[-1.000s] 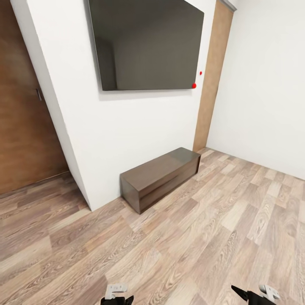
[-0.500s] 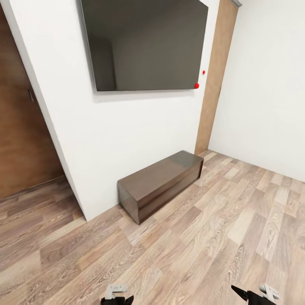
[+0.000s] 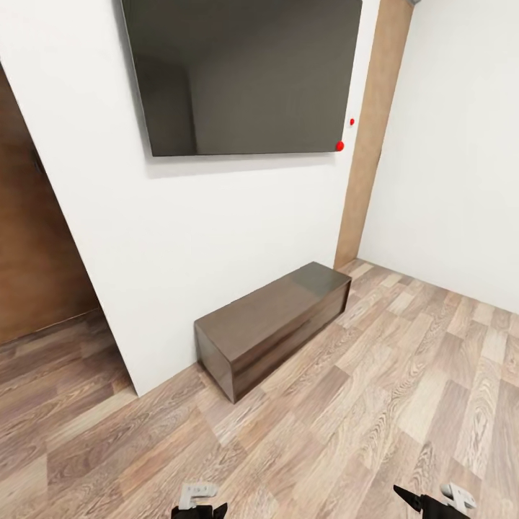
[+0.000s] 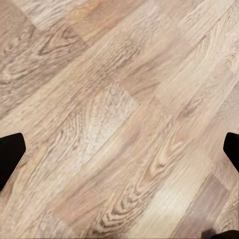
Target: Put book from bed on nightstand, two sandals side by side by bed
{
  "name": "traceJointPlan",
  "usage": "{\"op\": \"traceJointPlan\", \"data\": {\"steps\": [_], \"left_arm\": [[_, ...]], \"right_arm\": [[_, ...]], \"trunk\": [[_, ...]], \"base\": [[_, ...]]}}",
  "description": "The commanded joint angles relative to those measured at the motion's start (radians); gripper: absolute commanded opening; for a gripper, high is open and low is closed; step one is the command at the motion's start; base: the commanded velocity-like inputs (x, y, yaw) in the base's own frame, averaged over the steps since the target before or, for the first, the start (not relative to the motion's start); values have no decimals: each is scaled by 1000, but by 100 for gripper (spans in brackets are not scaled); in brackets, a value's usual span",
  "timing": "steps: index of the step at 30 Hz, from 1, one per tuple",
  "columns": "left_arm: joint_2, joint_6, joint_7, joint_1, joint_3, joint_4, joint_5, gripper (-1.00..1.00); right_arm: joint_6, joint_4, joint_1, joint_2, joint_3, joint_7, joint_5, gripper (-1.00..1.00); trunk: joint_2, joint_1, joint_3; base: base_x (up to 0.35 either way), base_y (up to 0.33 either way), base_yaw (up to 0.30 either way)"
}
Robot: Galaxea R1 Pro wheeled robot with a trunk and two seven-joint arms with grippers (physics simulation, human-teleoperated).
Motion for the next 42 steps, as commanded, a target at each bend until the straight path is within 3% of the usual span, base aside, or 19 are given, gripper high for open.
{"op": "traceJointPlan", "data": {"steps": [1, 42], "left_arm": [[0, -4, -4, -1, -8, 2, 10, 100], [-2, -4, -7, -1, -8, 2, 10, 100]], "right_arm": [[-2, 2, -1, 0, -2, 3, 0, 100], [-2, 2, -1, 0, -2, 3, 2, 100]], "trunk": [[0, 0, -1], [0, 0, -1]], "base": [[191, 0, -82], [10, 0, -270]]}}
